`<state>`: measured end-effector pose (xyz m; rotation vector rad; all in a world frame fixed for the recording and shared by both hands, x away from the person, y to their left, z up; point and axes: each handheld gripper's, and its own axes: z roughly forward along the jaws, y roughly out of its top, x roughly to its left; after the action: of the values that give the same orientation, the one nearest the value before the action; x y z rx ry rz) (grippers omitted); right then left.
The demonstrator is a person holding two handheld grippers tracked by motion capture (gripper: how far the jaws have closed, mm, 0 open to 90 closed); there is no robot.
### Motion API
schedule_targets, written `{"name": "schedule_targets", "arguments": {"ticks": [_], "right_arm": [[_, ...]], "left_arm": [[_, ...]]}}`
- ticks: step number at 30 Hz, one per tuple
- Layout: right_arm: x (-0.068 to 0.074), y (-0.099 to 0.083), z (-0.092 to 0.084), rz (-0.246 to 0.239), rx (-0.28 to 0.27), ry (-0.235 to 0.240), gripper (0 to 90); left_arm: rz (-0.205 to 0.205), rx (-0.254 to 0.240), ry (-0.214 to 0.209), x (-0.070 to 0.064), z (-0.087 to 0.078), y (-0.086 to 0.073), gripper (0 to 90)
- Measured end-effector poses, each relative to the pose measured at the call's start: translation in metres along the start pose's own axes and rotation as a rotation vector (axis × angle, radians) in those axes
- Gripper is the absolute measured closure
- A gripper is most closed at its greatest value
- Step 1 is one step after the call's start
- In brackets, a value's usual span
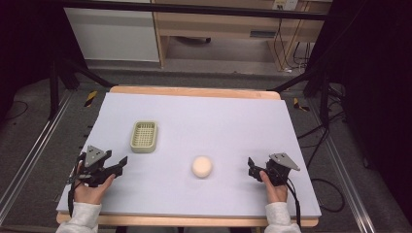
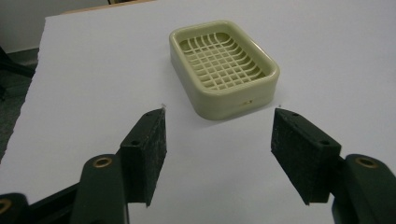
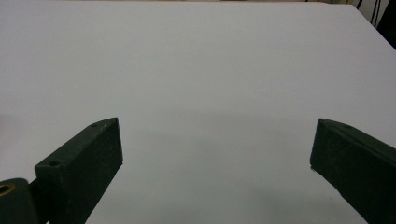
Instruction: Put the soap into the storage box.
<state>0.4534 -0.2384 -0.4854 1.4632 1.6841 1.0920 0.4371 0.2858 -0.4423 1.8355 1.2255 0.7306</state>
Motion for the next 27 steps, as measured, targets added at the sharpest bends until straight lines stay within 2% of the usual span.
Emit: {"name": "schedule_targets", "arguments": {"ticks": [8, 13, 14, 20, 27], "right_arm": [[0.000, 0.000, 0.000, -0.003, 0.000, 0.007, 2.8], [0.000, 0.000, 0.001, -0.003, 0.002, 0.005, 2.8], [0.000, 0.000, 0.001, -0.006, 0.004, 0.004, 2.8], [0.000, 0.000, 0.001, 0.000, 0.010, 0.007, 2.9], [-0.001, 0.000, 0.002, 0.011, 0.013, 0.006, 3.0]], "left_arm": [[0.032, 0.007, -0.027, -0.009, 0.002, 0.007, 34.2], [0.017, 0.018, -0.049, -0.013, 0.005, 0.009, 36.4], [0.006, 0.032, -0.054, -0.015, 0.004, 0.011, 37.0], [0.021, 0.024, -0.046, -0.019, 0.005, 0.015, 33.6], [0.032, 0.028, -0.070, -0.027, 0.009, 0.025, 31.5]]}}
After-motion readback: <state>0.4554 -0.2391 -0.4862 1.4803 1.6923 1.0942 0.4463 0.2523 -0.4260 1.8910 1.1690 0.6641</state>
